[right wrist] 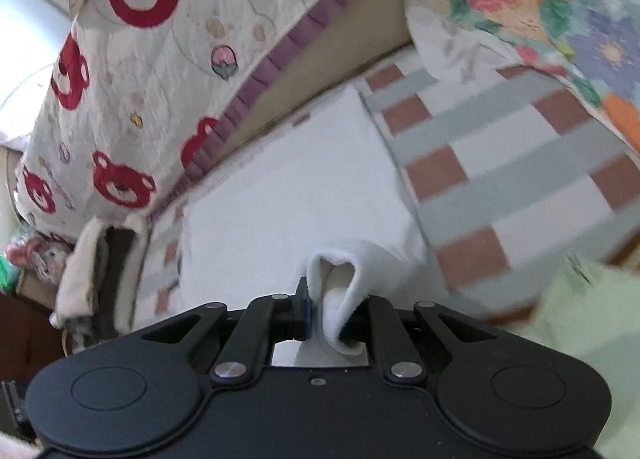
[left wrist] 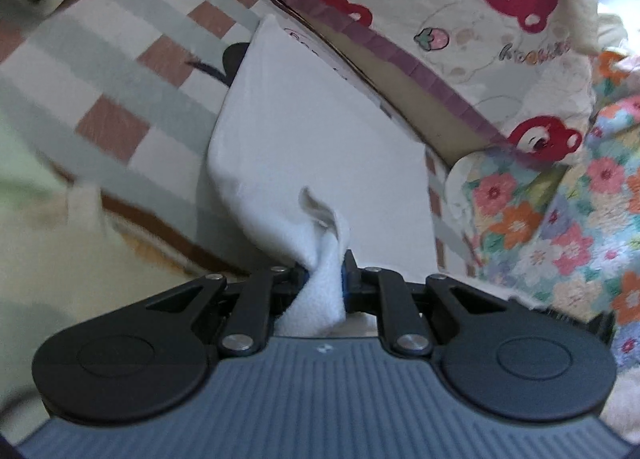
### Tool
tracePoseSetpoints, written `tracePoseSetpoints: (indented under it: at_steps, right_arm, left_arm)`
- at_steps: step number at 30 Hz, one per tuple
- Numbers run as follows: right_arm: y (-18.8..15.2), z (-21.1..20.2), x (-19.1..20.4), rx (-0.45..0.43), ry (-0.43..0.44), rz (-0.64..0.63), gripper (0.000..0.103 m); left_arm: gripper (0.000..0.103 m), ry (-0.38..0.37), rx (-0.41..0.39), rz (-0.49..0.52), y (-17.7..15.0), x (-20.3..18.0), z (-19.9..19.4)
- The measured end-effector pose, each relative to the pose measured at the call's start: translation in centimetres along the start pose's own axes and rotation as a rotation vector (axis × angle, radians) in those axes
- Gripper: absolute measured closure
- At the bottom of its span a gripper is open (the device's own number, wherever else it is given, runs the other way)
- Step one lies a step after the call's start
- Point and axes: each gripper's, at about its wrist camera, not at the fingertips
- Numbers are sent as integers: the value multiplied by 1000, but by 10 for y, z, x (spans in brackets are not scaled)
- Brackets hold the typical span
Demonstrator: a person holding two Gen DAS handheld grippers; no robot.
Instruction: Fold clothes
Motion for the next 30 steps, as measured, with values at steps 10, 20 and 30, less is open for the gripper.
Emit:
tracePoseSetpoints:
  at_steps: [10, 20, 30]
  right_arm:
    - [96, 138, 28, 3, -91, -130, 91]
    - [143, 198, 17, -3, -112, -91, 91]
    - [174, 249, -10, 88, -151, -47, 81]
  left_arm:
    - [90, 91, 41, 151, 131, 19, 132]
    - [90, -1, 25, 81, 193, 24, 189]
    - [85, 30, 95, -71, 211, 60, 235]
Point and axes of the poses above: each gripper's, at about its wrist camera, not at the fingertips, and z roughly the way its jaws point, x to its left, y to its top, and after that the axes turned 2 degrees about y, right-handed
